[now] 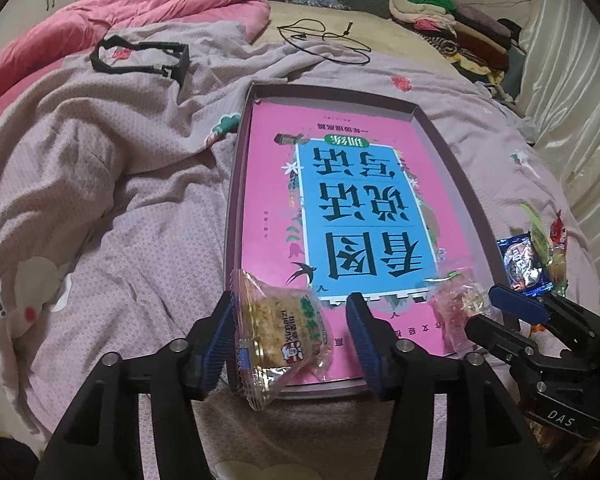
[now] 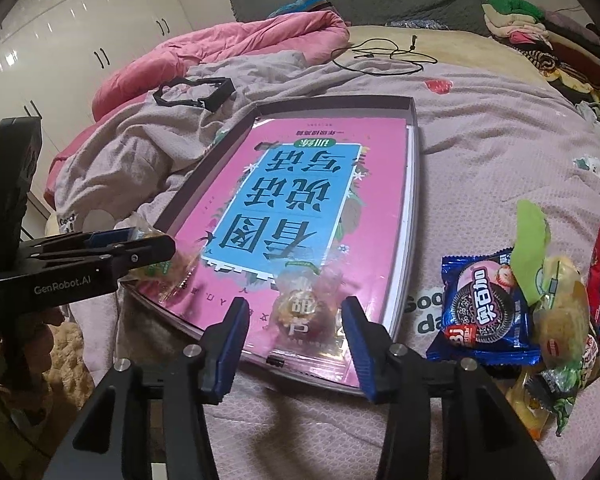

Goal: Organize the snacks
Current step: 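Carry both bags onto the pink tray and open both tools to release them, then move both open tools back toward the snack pile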

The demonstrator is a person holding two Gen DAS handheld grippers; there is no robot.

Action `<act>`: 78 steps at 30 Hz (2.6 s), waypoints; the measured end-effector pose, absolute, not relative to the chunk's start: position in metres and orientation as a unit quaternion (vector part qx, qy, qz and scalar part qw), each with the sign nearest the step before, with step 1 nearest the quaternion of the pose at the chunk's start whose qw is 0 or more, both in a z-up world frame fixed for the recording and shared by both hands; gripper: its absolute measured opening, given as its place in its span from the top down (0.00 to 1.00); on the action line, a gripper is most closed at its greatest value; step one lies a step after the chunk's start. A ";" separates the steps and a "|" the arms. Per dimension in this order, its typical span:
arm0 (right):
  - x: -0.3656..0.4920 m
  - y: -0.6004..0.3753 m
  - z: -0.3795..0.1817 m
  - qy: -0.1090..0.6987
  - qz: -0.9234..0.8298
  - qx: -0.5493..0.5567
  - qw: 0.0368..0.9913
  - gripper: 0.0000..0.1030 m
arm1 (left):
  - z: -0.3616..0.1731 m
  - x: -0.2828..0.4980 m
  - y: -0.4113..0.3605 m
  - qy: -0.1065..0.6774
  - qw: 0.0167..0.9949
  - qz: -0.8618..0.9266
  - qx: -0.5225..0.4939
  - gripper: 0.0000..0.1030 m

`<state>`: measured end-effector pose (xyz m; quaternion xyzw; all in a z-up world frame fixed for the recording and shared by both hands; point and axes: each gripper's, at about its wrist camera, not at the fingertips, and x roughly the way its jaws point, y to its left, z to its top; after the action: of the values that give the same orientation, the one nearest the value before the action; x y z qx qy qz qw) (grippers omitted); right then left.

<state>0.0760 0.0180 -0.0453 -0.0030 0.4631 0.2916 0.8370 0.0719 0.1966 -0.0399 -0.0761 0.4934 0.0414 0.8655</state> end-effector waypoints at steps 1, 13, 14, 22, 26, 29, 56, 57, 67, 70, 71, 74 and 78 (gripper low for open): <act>0.076 0.018 -0.044 0.462 0.291 -0.002 0.838 0.52 | -0.038 0.072 0.196 0.491 0.867 0.040 -0.076 0.41; 0.074 0.003 -0.029 0.444 0.281 0.019 0.851 0.43 | -0.021 0.069 0.189 0.473 0.877 0.039 -0.080 0.26; 0.073 0.001 -0.027 0.441 0.280 0.023 0.852 0.41 | -0.019 0.069 0.188 0.470 0.878 0.040 -0.080 0.26; 0.068 -0.013 -0.016 0.425 0.272 0.041 0.862 0.40 | 0.000 0.066 0.179 0.448 0.890 0.031 -0.079 0.25; 0.064 -0.021 -0.008 0.414 0.269 0.045 0.869 0.39 | 0.011 0.064 0.173 0.439 0.895 0.021 -0.078 0.25; 0.061 -0.030 -0.001 0.407 0.264 0.051 0.873 0.39 | 0.018 0.063 0.165 0.431 0.899 0.010 -0.075 0.25; 0.046 -0.125 0.024 0.368 0.179 0.086 0.908 0.30 | 0.048 0.057 0.097 0.412 0.907 -0.072 -0.047 0.25; 0.046 -0.127 0.023 0.370 0.177 0.087 0.908 0.30 | 0.048 0.057 0.094 0.412 0.907 -0.074 -0.046 0.25; 0.044 -0.150 0.008 0.390 0.152 0.101 0.903 0.30 | 0.040 0.064 0.055 0.427 0.897 -0.108 -0.022 0.25; 0.044 -0.156 0.001 0.401 0.143 0.105 0.899 0.30 | 0.035 0.067 0.044 0.434 0.893 -0.117 -0.017 0.25; 0.045 -0.158 -0.002 0.406 0.139 0.107 0.897 0.30 | 0.033 0.069 0.040 0.437 0.891 -0.121 -0.016 0.25; 0.047 -0.165 -0.011 0.420 0.133 0.121 0.890 0.30 | 0.028 0.073 0.030 0.445 0.886 -0.129 -0.010 0.25; 0.047 -0.169 -0.022 0.432 0.130 0.127 0.883 0.30 | 0.022 0.076 0.016 0.452 0.881 -0.138 -0.001 0.25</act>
<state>0.0474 -0.1687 -0.0216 0.1275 0.4317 0.1301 0.8834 0.0762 0.0162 0.0221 -0.0005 0.4522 -0.1382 0.8811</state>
